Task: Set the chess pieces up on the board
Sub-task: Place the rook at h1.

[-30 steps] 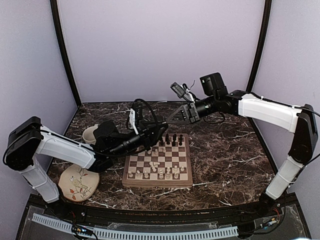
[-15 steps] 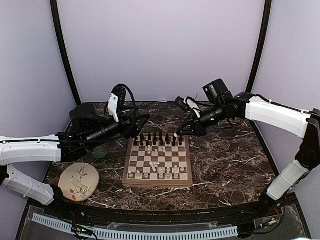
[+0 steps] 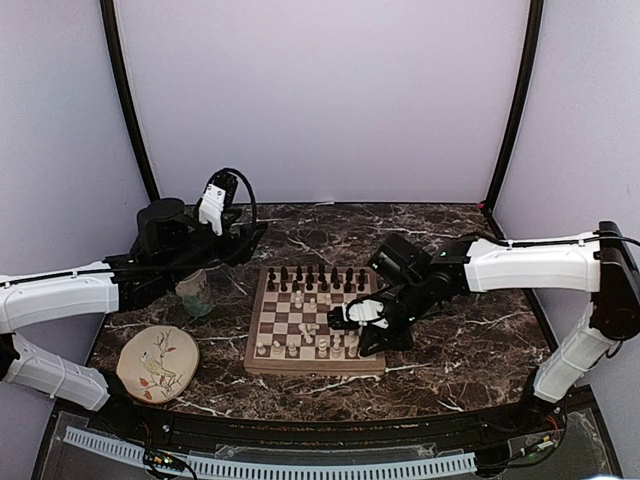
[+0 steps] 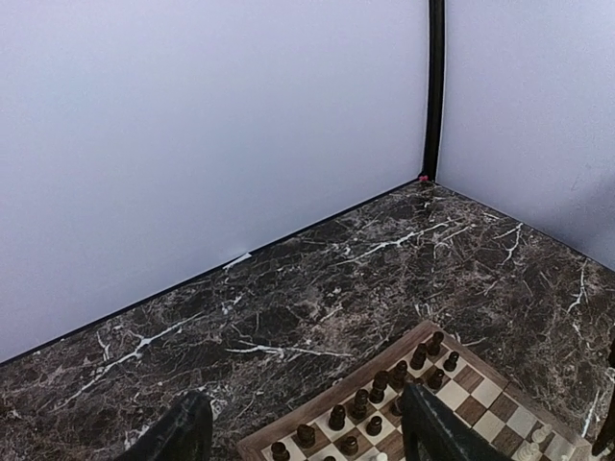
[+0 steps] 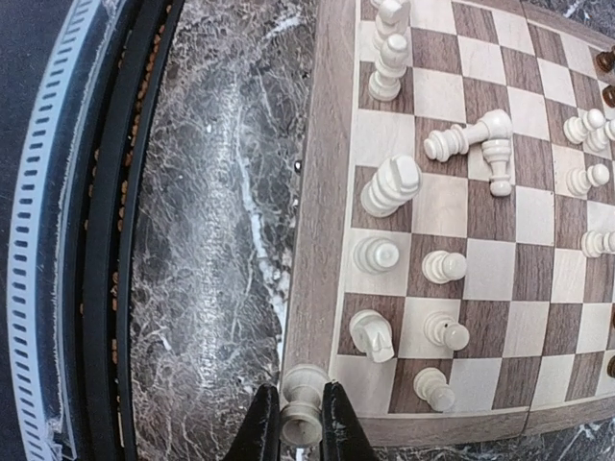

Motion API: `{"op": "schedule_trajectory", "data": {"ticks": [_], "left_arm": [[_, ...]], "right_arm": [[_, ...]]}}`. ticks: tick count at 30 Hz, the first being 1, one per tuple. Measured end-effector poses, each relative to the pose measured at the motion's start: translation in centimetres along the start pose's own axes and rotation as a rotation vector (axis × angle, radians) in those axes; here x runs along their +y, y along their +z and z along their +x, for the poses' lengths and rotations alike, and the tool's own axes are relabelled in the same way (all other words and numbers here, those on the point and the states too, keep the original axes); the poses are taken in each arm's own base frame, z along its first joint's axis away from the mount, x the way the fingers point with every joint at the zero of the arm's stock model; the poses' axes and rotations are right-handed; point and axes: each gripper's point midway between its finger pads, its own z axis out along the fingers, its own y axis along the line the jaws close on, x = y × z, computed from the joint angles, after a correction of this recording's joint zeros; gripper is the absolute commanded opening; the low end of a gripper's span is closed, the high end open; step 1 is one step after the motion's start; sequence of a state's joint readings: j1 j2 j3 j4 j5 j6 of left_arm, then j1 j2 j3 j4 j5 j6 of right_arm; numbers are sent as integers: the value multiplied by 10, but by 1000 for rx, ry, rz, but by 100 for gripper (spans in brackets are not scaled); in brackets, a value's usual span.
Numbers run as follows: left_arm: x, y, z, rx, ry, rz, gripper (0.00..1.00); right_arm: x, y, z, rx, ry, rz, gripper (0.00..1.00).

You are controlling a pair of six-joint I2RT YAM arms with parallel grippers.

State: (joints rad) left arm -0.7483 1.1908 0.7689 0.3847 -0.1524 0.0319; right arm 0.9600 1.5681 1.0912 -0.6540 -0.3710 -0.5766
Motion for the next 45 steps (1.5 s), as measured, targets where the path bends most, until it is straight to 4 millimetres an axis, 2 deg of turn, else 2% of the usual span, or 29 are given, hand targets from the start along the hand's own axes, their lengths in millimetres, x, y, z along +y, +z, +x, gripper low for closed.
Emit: {"op": "schedule_trajectory", "data": {"ticks": [12,26,32,37,45], "left_arm": [[-4,0,4,15,1,28,68],[-7,0,5,19,0,50,68],[-10,0,5,19,-6,62,67],[-11,0,5,19,-11,70,67],[-13,0,5,19,-11,81,68]], "right_arm": [[-13,21,41,153,-37,75,0],[-21,29,39,157,-38,88,3],[-23,29,38,155,-35,93,9],[-23,30,38,156,-31,93,25],[-26,25,31,146,-24,99,34]]}}
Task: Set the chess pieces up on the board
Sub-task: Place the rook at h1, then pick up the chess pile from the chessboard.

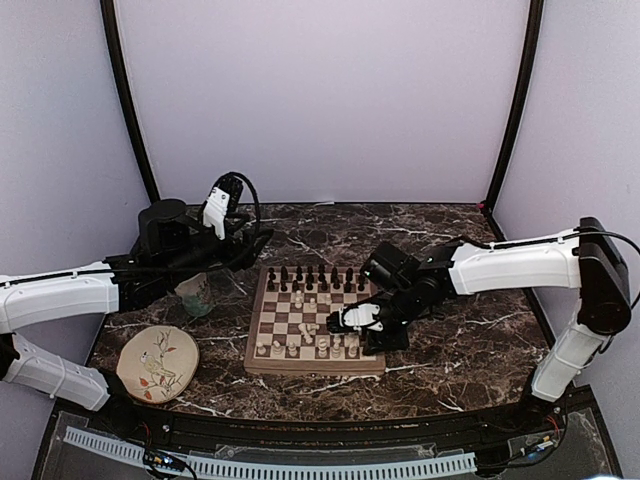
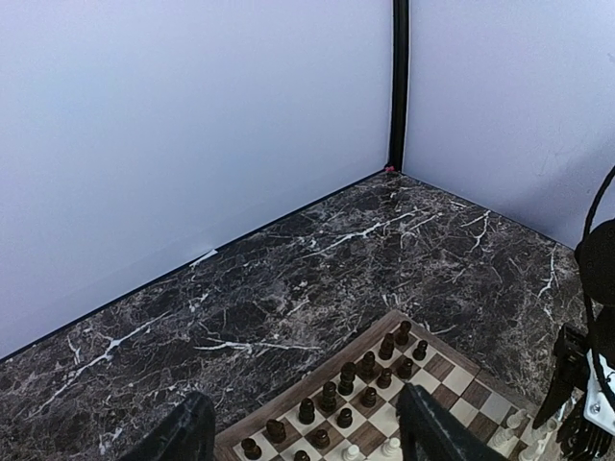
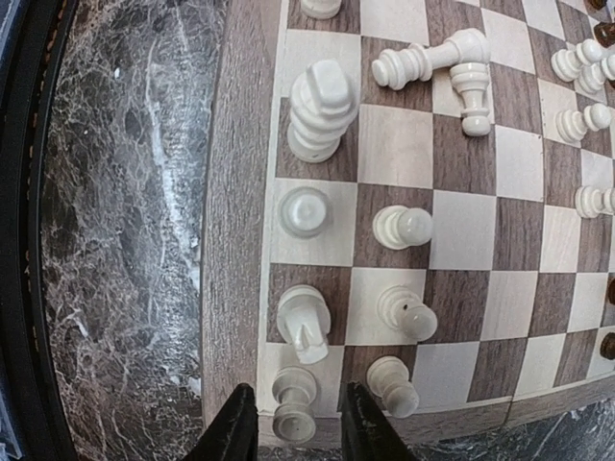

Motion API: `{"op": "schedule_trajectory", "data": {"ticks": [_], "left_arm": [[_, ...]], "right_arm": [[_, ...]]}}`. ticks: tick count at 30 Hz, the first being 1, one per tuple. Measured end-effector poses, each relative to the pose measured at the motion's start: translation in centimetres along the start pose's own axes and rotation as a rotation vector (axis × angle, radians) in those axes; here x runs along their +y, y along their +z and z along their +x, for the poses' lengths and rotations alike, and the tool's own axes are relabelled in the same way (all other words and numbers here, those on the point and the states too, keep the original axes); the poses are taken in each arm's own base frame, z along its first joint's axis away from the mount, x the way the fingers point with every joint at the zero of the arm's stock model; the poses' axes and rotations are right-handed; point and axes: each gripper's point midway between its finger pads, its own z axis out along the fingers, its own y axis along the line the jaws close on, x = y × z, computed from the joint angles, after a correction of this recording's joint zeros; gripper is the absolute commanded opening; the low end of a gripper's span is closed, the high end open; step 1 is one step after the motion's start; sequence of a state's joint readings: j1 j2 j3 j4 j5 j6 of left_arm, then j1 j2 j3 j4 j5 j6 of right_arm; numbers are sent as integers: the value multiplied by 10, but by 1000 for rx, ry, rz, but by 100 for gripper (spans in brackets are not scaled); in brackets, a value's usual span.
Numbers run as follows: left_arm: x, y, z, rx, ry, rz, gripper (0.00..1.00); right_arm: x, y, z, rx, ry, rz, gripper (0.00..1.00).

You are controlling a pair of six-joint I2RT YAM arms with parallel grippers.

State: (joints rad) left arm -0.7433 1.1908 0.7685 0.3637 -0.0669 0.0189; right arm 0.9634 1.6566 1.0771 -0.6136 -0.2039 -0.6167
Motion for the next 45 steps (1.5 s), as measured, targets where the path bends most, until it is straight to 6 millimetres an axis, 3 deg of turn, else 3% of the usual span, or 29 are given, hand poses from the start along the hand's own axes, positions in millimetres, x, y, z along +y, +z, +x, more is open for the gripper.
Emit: {"op": "schedule_trajectory", "data": {"ticks": [5,10,13,16,21,24,29,34,45], "left_arm": [[0,0,3,13,1,0,68],[-1,3,23,125,-6,5,63],[-6,10,28,210,-30,28,56],[-12,9,34,274,-75,56,51],[-22,3,68,425,-146,93,47],[-26,6,97,526,-167,100,42],[-42,16,132,663,-175,168,43],[-55,30,139,740,-129,219,43],[-52,65,157,830,-132,156,42]], "right_arm": [[-5,-19,-14,-30,-6,21,37],[-11,-59,-29,-120,-13,86,38],[-30,-83,-18,-182,53,145,38],[-50,-95,6,-237,165,182,38],[-74,-101,48,-302,347,213,37],[-77,-103,52,-334,376,226,37],[-81,-108,51,-364,376,255,37],[-89,-116,57,-386,405,284,37],[-92,-108,62,-375,425,261,36]]}}
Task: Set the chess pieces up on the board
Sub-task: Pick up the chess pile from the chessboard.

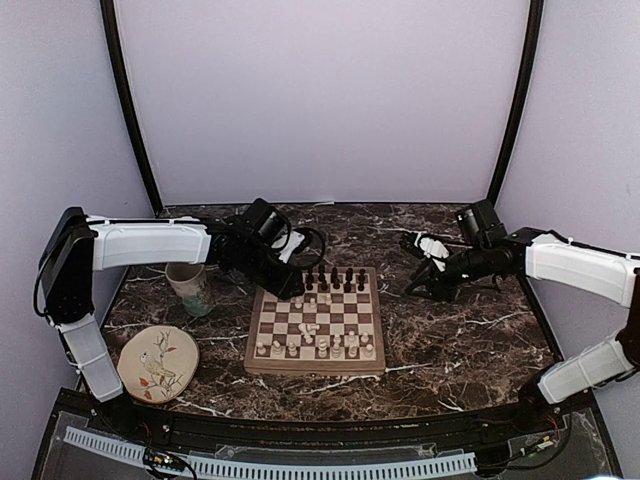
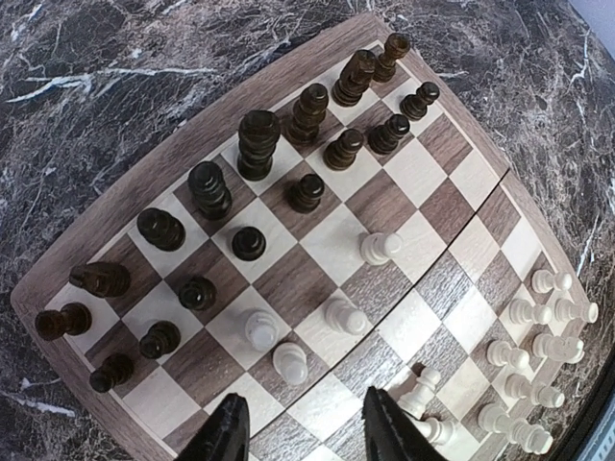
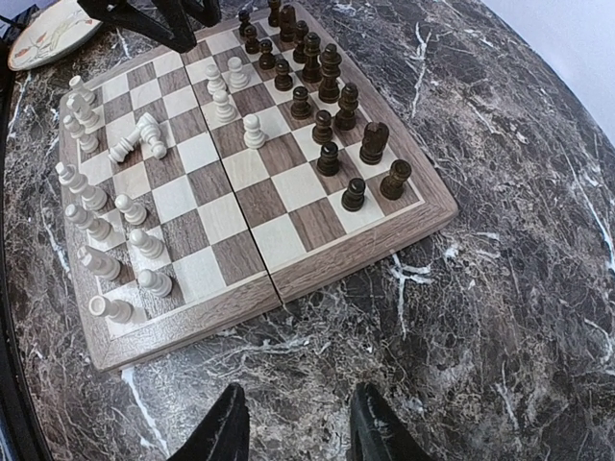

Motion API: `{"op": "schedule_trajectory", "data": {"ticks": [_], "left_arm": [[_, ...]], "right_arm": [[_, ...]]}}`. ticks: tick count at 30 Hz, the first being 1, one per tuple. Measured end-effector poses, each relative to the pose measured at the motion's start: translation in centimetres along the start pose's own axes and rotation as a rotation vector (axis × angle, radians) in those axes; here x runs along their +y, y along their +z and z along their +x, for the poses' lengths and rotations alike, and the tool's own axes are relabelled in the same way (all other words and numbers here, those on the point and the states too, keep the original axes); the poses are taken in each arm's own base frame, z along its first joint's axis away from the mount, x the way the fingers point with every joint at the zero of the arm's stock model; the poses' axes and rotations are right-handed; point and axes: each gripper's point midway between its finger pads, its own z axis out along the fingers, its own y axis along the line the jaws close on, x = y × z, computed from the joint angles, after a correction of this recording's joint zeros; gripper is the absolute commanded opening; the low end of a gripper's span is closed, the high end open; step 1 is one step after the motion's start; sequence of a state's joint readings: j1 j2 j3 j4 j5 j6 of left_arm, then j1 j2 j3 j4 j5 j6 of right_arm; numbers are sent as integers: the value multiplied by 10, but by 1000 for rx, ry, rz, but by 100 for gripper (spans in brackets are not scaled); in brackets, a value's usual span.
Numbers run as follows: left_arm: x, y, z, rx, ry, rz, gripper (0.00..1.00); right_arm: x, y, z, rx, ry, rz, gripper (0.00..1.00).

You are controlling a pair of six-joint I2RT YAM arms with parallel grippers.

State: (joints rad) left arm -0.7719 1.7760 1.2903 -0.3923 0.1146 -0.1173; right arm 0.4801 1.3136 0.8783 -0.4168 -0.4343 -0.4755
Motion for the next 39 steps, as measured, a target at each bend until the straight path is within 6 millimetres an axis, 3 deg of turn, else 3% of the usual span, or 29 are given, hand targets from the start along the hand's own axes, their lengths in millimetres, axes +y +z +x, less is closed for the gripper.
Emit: {"op": "schedule_trajectory", "data": {"ticks": [5,13,18,27,39], "left_arm": [[-15,4,6,31,86,13,41],[-57,0,30,65,455,132,46],[-59,1,43,113,567,181,48],[-54,26,68,224,665,218,49],[-55,33,56,203,736,214,47]], "right_arm": [[1,1,1,3,1,-7,36],[3,4,3,7,0,-25,36],[4,4,4,12,-1,-30,36],[5,4,6,16,0,-38,36],[8,10,13,40,13,-61,36]]}}
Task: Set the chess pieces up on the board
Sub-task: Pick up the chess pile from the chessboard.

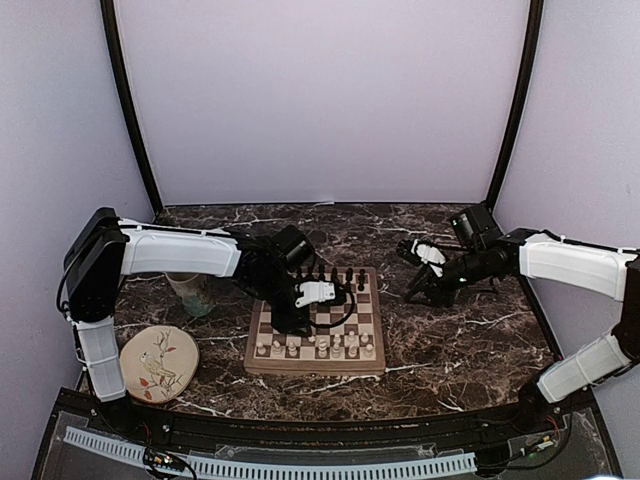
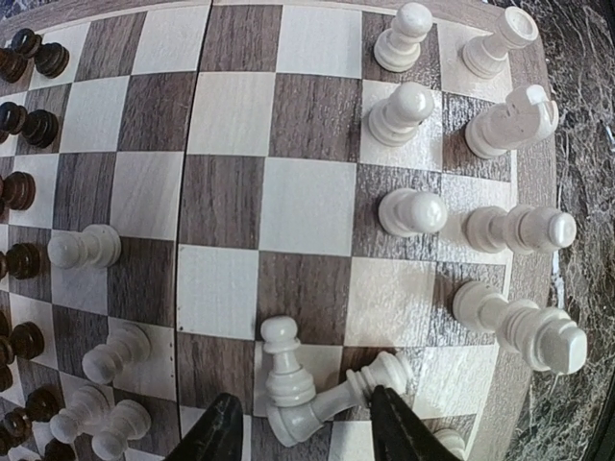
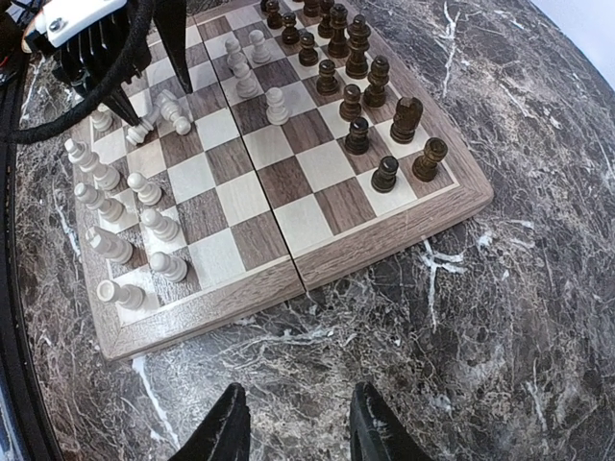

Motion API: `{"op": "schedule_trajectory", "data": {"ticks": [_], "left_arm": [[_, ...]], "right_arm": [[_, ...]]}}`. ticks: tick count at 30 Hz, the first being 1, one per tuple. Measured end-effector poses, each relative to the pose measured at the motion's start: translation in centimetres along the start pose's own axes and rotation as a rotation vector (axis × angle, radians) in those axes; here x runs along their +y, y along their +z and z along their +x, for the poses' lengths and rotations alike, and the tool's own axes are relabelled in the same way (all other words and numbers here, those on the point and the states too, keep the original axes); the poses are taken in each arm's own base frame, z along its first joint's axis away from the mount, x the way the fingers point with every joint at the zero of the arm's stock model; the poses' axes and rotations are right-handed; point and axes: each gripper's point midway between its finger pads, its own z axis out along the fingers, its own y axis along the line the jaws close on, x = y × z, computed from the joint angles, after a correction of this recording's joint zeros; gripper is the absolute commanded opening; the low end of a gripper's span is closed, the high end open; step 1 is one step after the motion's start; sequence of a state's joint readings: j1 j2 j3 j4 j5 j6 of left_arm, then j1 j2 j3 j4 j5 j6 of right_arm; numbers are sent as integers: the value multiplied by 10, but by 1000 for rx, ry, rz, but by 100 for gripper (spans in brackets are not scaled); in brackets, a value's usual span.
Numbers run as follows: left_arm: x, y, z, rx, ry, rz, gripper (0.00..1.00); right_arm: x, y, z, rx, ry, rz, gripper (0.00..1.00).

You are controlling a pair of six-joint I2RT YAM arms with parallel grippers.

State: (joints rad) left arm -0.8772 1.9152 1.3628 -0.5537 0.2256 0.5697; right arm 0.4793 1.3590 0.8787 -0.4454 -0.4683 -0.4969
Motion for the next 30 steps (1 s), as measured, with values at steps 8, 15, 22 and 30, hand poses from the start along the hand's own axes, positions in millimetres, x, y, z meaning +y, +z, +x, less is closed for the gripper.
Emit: {"op": "schedule_trajectory", "data": {"ticks": [8,15,22,30], "left_arm": [[-1,1,1,4,2,2,43],[-2,0,7,13,-3,-6,42],[-6,4,21,41,-12,-7,41],[-5,5,19,27,-11,-12,34]], "right_arm": [[1,1,2,6,2,-9,36],[1,1,2,5,2,-11,36],[1,3,2,9,6,-19,35],[2,6,5,20,14,-30,35]]}}
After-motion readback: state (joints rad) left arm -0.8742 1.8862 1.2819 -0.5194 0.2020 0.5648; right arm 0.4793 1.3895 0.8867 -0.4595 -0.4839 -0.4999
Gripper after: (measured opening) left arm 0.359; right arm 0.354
